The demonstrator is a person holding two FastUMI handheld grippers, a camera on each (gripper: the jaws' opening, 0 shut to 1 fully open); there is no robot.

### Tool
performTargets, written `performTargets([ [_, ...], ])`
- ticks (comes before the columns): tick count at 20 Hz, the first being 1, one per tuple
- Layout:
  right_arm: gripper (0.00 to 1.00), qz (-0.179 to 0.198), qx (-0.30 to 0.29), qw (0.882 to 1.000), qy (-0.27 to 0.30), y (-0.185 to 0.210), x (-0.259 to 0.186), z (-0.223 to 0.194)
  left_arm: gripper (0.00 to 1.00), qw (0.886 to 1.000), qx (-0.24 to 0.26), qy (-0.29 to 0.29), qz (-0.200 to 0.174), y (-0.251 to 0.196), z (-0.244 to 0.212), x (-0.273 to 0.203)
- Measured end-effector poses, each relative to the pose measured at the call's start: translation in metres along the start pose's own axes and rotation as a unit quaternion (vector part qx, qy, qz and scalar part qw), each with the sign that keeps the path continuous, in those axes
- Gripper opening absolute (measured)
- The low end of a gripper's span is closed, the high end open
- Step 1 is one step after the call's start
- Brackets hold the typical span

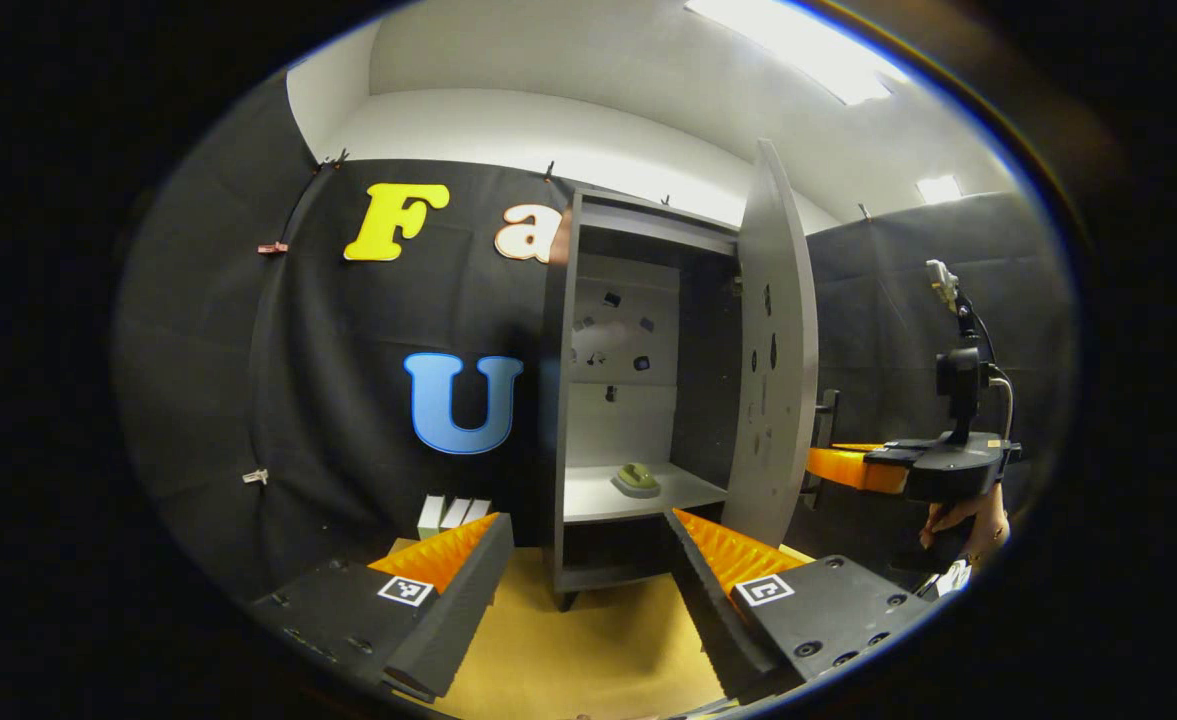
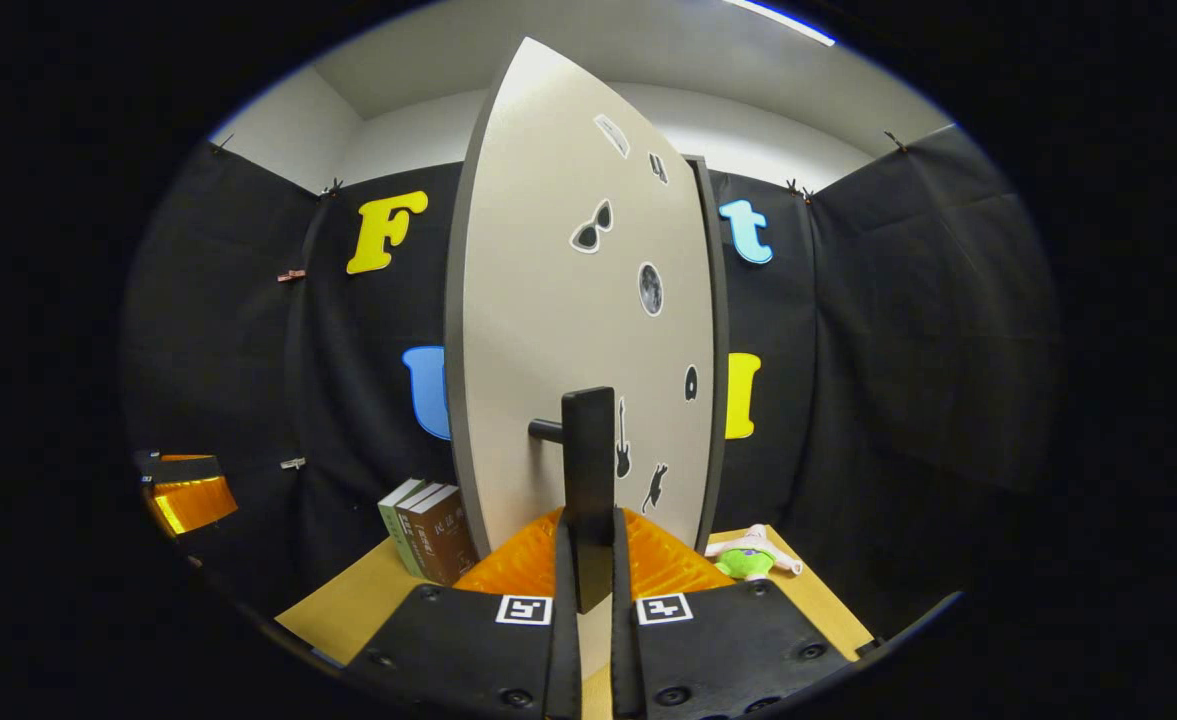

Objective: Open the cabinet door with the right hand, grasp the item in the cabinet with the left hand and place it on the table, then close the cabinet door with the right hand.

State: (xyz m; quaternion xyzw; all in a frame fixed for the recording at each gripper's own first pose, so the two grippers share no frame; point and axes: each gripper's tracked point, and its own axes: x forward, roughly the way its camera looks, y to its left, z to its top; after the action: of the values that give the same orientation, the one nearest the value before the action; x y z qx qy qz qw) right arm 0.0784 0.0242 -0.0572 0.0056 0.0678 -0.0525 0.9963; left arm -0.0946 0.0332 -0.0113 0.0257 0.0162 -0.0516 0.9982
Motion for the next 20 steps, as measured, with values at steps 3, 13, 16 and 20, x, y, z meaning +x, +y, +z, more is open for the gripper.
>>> performTargets([
  [3,0.16,-0.010,-0.003,1.000,-0.001,-0.009,-0.001,0.001,0.94,1.000,-0.008,0.005,-0.020,-0.013,-0.005,0.012],
  [13,0.15,-0.064,0.043,0.997,-0.005,-0.044,-0.005,-0.002,0.94,0.998,-0.010,0.008,-0.069,-0.055,-0.006,0.053],
  [16,0.15,-0.074,0.050,0.996,-0.008,-0.056,-0.005,-0.001,0.94,0.996,-0.014,0.010,-0.090,-0.073,-0.005,0.064],
  [20,0.10,-0.069,0.020,0.997,-0.014,-0.073,-0.004,0.002,0.94,0.995,-0.006,0.001,-0.100,-0.088,0.004,0.075],
])
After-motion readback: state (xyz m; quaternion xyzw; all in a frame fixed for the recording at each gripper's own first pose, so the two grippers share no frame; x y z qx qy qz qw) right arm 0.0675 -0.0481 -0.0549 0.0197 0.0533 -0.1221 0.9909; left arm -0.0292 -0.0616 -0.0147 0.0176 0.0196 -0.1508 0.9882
